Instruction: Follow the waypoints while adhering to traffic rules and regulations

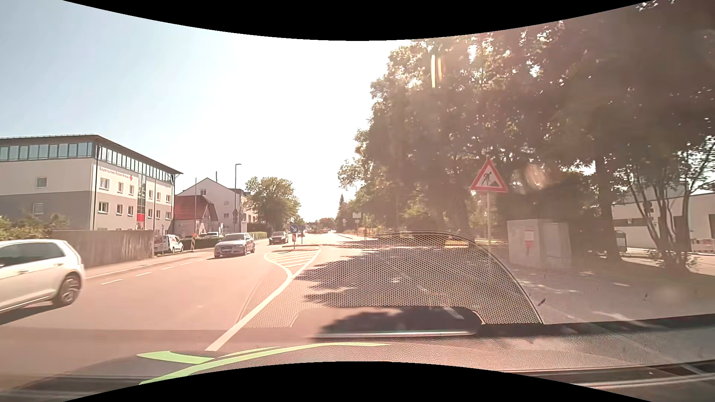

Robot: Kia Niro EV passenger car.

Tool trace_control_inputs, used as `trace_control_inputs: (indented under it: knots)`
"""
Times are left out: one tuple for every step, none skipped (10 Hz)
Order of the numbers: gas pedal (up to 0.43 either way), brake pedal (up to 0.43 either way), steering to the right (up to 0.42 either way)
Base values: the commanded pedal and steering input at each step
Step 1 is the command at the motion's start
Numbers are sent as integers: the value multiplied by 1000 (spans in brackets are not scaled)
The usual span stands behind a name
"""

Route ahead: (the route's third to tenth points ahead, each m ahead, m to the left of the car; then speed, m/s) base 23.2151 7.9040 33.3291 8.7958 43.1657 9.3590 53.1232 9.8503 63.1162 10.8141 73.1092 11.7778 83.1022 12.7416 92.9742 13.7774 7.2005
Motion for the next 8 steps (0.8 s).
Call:
trace_control_inputs:
  knots:
    - [67, 0, -10]
    - [67, 0, -11]
    - [67, 0, -10]
    - [67, 0, -10]
    - [67, 0, -10]
    - [67, 0, -11]
    - [67, 0, -11]
    - [67, 0, -11]
